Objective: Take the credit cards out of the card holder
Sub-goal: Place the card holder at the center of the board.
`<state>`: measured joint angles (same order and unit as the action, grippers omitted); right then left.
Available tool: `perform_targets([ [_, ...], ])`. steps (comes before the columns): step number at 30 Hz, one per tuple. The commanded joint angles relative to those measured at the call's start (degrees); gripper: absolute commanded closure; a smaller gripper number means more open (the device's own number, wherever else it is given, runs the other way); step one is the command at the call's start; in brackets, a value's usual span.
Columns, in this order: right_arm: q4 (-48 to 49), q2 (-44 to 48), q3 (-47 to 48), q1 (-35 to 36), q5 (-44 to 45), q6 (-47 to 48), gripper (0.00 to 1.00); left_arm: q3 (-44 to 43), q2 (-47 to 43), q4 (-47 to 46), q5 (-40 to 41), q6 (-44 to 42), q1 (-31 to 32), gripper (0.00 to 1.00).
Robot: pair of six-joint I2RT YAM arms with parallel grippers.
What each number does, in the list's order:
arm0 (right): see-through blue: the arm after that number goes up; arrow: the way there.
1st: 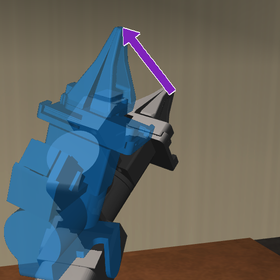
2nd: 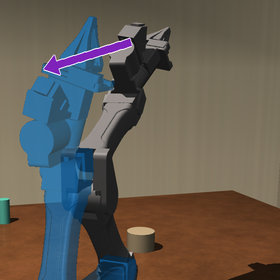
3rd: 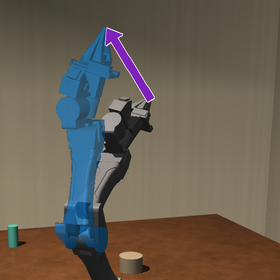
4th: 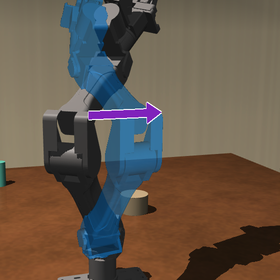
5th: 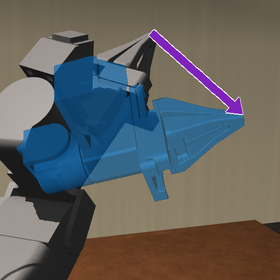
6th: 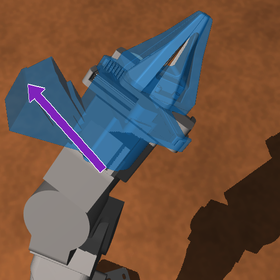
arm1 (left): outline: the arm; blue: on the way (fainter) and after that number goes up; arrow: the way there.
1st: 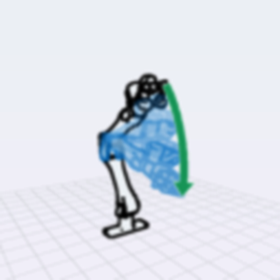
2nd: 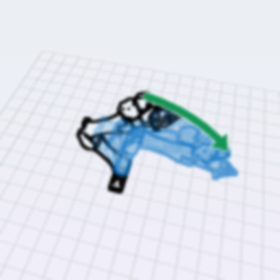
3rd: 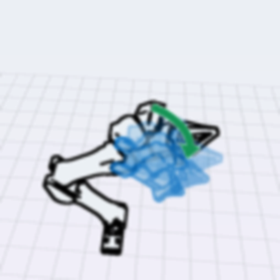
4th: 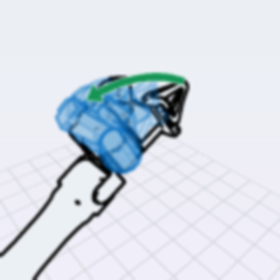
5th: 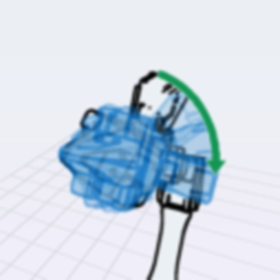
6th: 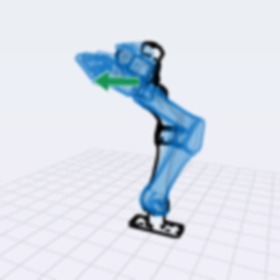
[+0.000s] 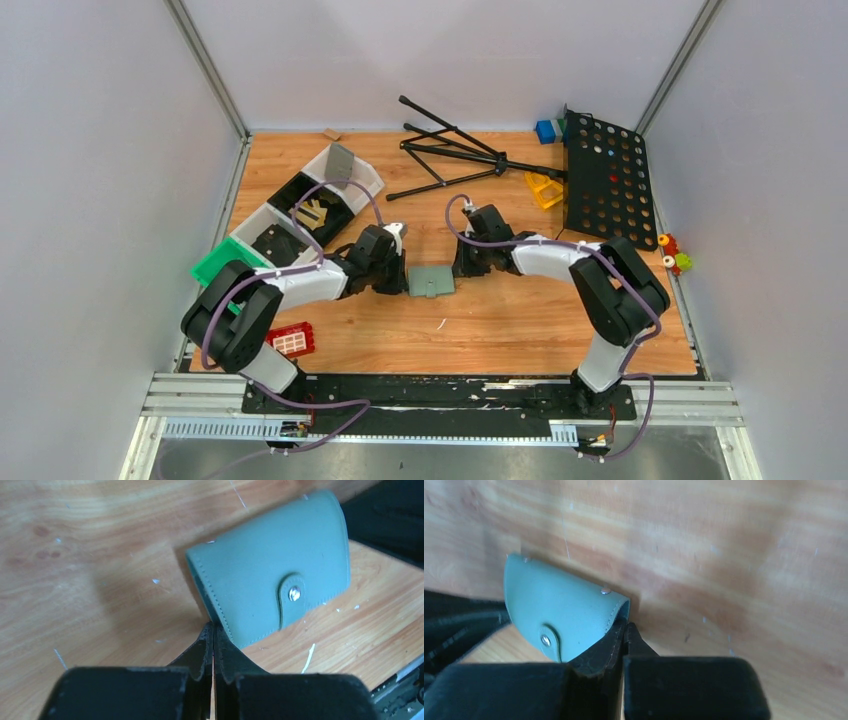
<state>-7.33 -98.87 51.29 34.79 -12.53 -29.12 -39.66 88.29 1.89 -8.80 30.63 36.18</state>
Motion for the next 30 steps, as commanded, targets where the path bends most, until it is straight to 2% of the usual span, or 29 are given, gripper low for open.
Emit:
perform_targets([
  [1, 1.6, -4.1, 6.5, 0.5, -0.3, 0.7, 1.00, 2.7, -1.7, 1.0, -1.3, 1.4, 3.1, 1.00],
  [8, -1.2, -8.5, 13.9, 0.2, -0.3, 3.3, 1.00, 5.7, -5.9, -1.4, -2.4, 4.7, 8.3, 1.00],
  [12, -3.4, -6.8, 14.6, -0.6, 0.8, 4.2, 0.97, 6.2, -9.7, 0.7, -2.6, 4.5, 9.6, 1.00],
  [17, -3.6, 0.4, 9.6, -1.7, 1.5, 4.2, 0.73, 6.8, -20.6, 5.1, 0.7, 1.9, 8.1, 1.00],
  [19, -3.2, 3.7, 6.9, -1.7, 1.5, 3.2, 0.64, 5.2, -21.4, 7.4, -1.9, 0.3, 4.4, 0.94],
  [24, -1.0, 11.5, -0.6, -1.6, 0.8, -1.3, 0.57, 2.0, -20.7, 8.4, -4.2, -3.8, -1.9, 0.68],
  [28, 3.9, 15.6, -7.7, -1.5, -1.3, -5.8, 0.57, -0.1, -16.2, 5.5, -4.0, -5.1, -4.2, 0.61],
  [30, 5.8, 16.3, -10.0, -1.5, -2.1, -7.6, 0.50, -1.1, -12.9, 2.6, -5.6, -5.4, -4.9, 0.57],
])
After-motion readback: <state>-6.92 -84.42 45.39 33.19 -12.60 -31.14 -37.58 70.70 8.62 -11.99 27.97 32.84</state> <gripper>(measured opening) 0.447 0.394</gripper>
